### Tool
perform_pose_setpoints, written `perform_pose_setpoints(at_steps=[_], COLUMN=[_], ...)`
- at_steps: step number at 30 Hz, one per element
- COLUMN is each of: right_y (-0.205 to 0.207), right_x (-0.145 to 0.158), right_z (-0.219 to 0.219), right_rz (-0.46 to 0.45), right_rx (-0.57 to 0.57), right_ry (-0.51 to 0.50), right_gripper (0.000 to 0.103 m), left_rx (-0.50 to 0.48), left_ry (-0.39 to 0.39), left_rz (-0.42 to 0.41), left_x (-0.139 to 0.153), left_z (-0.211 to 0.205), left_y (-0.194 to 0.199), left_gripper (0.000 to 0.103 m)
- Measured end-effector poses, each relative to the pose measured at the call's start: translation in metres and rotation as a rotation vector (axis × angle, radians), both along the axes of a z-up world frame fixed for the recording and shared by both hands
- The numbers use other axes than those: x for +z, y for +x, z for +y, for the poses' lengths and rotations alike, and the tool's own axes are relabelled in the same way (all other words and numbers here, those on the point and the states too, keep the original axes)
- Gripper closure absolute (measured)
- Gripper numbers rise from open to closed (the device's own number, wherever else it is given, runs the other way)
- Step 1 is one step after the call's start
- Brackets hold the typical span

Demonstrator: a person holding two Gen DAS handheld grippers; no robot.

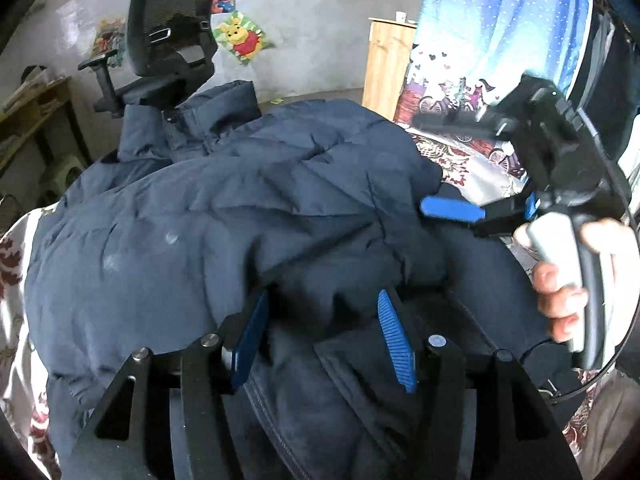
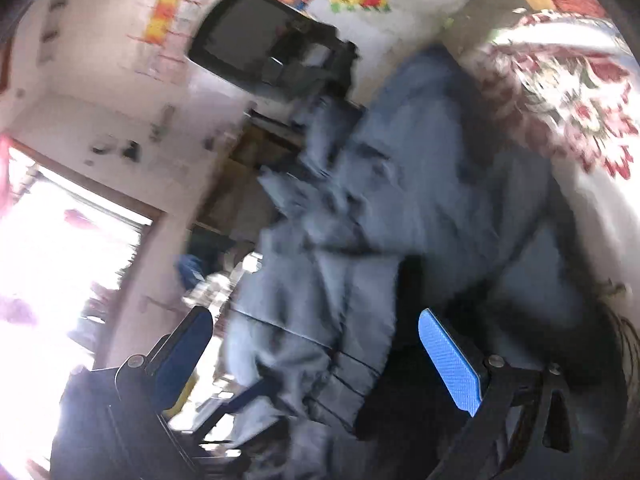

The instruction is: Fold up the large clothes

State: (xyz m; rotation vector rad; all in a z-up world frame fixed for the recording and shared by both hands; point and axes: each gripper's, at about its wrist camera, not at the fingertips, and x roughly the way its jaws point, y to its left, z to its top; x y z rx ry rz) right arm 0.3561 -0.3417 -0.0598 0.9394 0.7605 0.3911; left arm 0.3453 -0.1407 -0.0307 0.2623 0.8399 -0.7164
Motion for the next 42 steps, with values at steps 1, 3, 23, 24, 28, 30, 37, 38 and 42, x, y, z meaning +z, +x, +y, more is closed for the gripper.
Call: perform_pose_setpoints(at_steps=[1,3,23,24,28,30,37,38,42], right_y=[0.0,0.0,-0.03,-0.029,-0.019,-0.013,0.013,0.014,0.012], right_x=[-0.004,-0.009,0.059,0.073,0.11,0.121,0.096,0.09,0.063], right_z=[0.006,0.015,0.058,0.06,0.067,0.07,0.065,0.062,0.053], right_rz=[0.034,0.068,0.149,0.126,0.074,0.05,0.107,0.121,0.178], right_rx=[0.003,0.013,-0.074,-0.084,-0.112,-0.128,-0.162,-0.162,-0.154], right_ry=[-0.054,-0.103,-0.342,-0.366,-0.486,-0.567,-0.684,-0.7,-0.717], right_gripper=[0.0,0.0,0.096,0.096,0.096,0.096,0.096,0.096,0.096], left_rx=[0.011,0.051,0.41,0.419,0.462,0.498,0.578,0.585,0.583], left_ry=[-0.006,-0.032,-0.116,-0.106,-0.064,-0.055,-0.018,-0.006,0.018], left_rz=[0.006,0.031,-0.009,-0.013,-0.04,-0.053,-0.046,-0.04,-0.002], left_x=[-0.002,0.0,0.065,0.069,0.084,0.09,0.084,0.079,0.062], left_z=[0.003,0.014,0.137,0.145,0.174,0.189,0.239,0.245,0.259], left_y=[-0.001,0.001,0.009,0.011,0.021,0.024,0.029,0.028,0.032], left_gripper=[0.052,0.047,0.013,0.013,0.013,0.013,0.013,0.013,0.013])
